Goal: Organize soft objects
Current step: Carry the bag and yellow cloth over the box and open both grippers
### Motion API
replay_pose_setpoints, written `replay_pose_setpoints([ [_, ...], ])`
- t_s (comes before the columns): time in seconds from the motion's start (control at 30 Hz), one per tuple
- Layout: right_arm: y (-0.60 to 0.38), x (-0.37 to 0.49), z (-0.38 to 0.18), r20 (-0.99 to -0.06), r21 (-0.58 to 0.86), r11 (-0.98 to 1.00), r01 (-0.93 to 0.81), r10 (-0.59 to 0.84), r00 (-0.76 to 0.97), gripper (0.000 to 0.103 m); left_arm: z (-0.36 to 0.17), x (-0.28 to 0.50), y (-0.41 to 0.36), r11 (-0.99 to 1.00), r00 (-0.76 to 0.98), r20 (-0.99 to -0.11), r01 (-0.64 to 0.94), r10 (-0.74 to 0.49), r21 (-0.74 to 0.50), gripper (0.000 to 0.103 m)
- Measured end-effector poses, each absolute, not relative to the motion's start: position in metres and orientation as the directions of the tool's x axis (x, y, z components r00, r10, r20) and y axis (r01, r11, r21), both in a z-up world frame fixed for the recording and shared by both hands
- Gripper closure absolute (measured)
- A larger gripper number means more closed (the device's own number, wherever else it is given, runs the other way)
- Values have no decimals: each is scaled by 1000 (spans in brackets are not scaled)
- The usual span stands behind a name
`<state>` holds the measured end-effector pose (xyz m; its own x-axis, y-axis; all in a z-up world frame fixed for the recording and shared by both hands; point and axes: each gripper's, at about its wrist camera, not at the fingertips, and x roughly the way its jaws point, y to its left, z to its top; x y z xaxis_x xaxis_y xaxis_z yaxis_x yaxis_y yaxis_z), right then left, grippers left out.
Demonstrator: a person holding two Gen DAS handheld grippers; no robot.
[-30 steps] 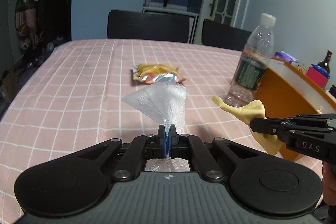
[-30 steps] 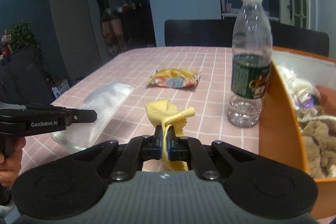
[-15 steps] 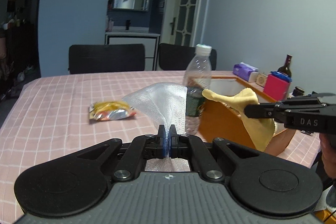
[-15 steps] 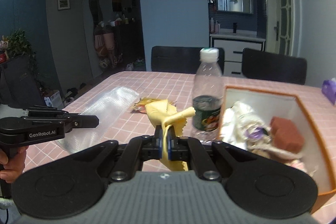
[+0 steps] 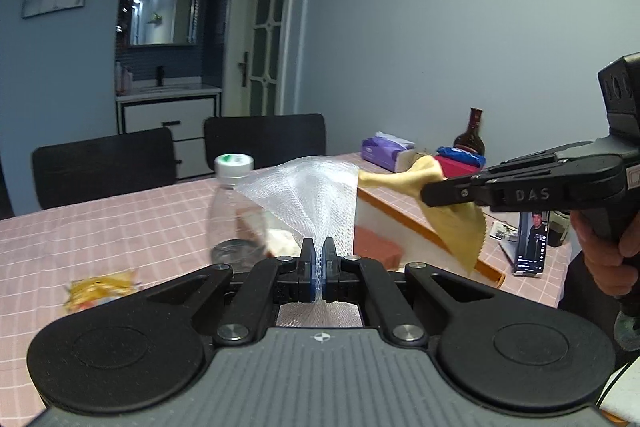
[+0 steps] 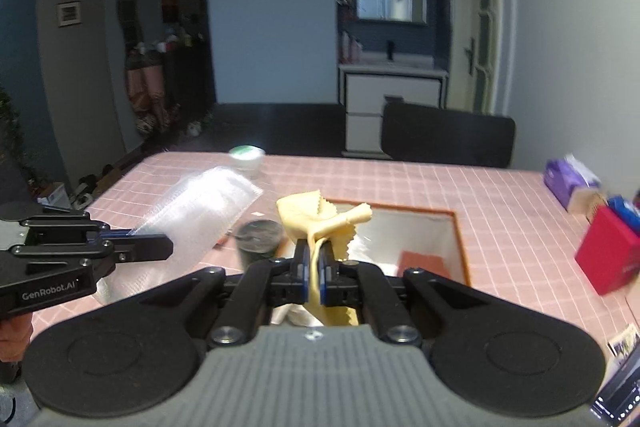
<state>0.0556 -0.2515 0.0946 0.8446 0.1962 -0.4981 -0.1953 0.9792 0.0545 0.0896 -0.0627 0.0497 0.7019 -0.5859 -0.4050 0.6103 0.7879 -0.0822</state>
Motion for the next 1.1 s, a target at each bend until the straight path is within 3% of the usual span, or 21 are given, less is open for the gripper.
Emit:
replay_pose_setpoints([
  [0.47, -300, 102, 25, -647, 189, 975, -115, 212, 733, 101, -10, 146, -149, 761, 566, -648, 648, -510, -33, 101],
  [0.83, -302, 120, -7, -749, 275, 953, -126, 295, 593, 97, -27, 147, -169, 764, 551, -722, 644, -419, 48, 94],
  [1.0, -296, 121, -16, -776, 249, 959, -132, 279, 566, 91, -30, 144, -177, 766, 584, -716, 634, -383, 107, 71],
  [1.1, -295, 119, -15, -776, 236, 961, -142, 274, 568, 76, -26, 143, -176, 772, 597, -706, 625, -380, 112, 58],
])
